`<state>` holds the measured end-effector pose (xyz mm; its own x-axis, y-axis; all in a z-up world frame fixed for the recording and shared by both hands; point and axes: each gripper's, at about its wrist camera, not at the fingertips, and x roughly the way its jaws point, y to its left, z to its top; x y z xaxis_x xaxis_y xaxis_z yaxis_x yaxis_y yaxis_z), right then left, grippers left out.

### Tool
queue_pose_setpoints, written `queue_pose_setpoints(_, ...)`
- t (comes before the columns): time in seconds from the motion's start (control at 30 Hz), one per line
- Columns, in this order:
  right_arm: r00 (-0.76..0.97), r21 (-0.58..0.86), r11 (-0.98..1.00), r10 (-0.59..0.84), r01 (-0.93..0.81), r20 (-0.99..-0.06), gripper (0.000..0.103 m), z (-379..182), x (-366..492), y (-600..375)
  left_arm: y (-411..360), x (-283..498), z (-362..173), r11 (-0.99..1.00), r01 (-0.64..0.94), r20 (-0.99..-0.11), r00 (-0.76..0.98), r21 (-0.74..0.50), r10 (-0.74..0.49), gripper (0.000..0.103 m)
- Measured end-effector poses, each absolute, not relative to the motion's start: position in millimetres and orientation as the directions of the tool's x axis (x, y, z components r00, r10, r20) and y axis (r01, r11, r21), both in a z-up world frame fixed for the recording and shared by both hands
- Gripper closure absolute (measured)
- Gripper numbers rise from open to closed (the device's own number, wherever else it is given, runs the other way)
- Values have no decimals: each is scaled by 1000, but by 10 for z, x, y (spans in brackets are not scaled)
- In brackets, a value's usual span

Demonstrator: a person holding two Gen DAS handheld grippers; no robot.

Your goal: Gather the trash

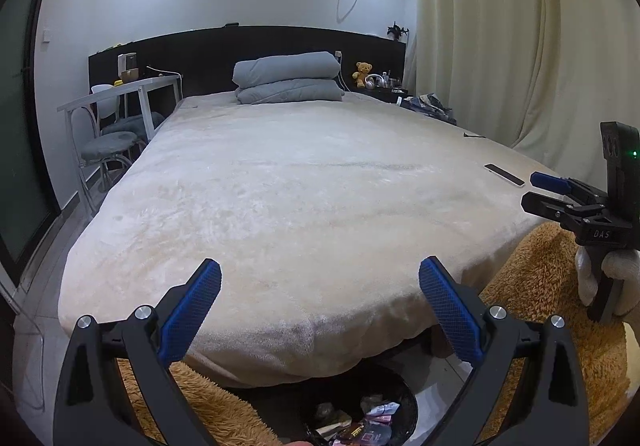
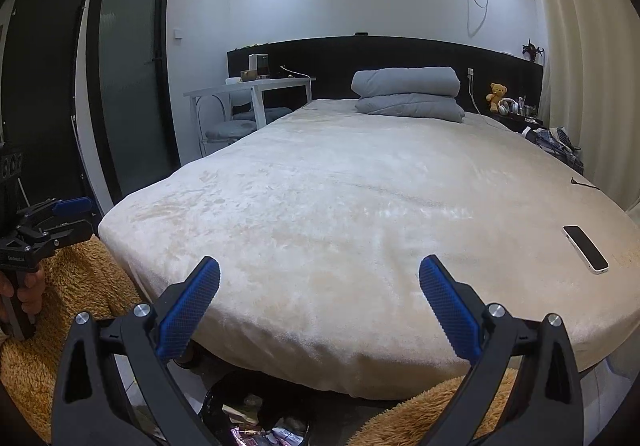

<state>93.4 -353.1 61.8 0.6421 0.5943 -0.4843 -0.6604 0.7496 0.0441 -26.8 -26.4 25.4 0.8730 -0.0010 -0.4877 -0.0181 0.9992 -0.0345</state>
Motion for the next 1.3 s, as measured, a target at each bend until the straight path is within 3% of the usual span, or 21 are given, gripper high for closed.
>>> queue_pose_setpoints(1.3, 636, 16, 746, 579, -666, -509, 4, 557, 951, -3448, -253, -238, 209, 999, -13, -499, 867, -29, -3, 6)
